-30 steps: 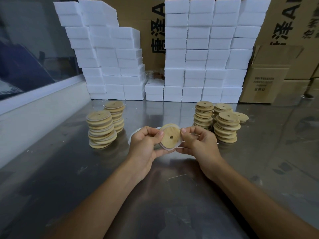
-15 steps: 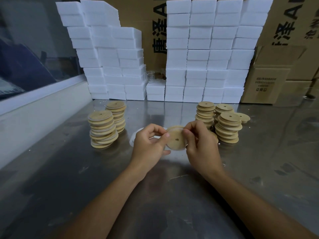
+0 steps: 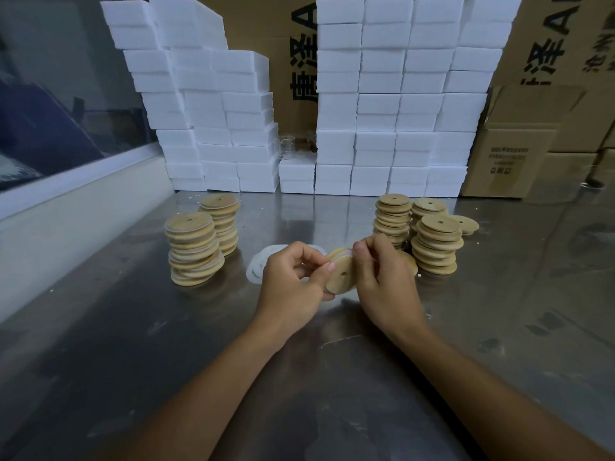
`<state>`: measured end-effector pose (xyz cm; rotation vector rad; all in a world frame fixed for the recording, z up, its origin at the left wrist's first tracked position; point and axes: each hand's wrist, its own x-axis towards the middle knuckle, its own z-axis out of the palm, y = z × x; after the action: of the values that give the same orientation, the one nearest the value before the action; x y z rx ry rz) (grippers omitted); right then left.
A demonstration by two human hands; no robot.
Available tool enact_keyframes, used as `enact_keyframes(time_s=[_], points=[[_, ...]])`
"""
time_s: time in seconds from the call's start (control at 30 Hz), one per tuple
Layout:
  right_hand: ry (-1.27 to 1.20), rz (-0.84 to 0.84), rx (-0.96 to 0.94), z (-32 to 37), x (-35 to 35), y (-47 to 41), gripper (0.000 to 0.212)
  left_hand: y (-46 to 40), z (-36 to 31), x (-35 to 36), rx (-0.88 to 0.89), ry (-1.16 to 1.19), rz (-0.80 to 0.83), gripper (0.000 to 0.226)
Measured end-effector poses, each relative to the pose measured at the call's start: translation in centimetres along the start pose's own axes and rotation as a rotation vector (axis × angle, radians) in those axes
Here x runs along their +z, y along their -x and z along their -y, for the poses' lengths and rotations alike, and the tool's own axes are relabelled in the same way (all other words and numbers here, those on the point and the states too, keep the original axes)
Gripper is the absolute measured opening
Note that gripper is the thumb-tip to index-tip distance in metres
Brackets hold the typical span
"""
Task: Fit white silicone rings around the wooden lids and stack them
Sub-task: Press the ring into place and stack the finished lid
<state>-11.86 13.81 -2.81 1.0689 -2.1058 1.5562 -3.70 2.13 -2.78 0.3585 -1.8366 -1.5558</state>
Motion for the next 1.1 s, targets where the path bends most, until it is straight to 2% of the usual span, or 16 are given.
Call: enact_keyframes(time_s=[0.2,0.33,0.47,0.63,0.77,0.87,0.97,1.1], points=[[-0.121,0.016,-0.052,0.2,0.1,0.1,0.006,-0.1,-1.1,-0.5,-0.105,0.149,-0.073,0.011],[-0.095,-0.035,-0.074,0.2,0.0,0.0,0.007,-0.1,-1.2,-0.4,-0.14,0.16,-0.049,0.012],[-0.118,-0.054,0.047,0.0,0.0,-0.1,0.008,-0.2,-0.3,-0.4,-0.127,0.112,0.013,0.015],[-0.246,-0.014,0.224,-0.2,-0.2,-0.4,0.009,-0.5,0.7,-0.4,-0.086,-0.009,0.026,0.034],[-0.333,-0.006,0.3,-0.4,-0.2,-0.3,0.01,-0.5,0.6,-0.4,-0.079,-0.02,0.024,0.03],[-0.298,0.009,0.294,-0.4,0.0,-0.4,0.01,-0.4,0.3,-0.5,-0.15,0.054,0.006,0.021],[-0.304,0.022,0.301,-0.3,0.2,-0.4,0.018,-0.4,-0.2,-0.8,-0.202,0.094,-0.019,0.018],[-0.364,0.008,0.371,-0.5,0.1,-0.3,0.02,-0.2,-0.6,-0.7,-0.185,0.071,-0.012,0.017]])
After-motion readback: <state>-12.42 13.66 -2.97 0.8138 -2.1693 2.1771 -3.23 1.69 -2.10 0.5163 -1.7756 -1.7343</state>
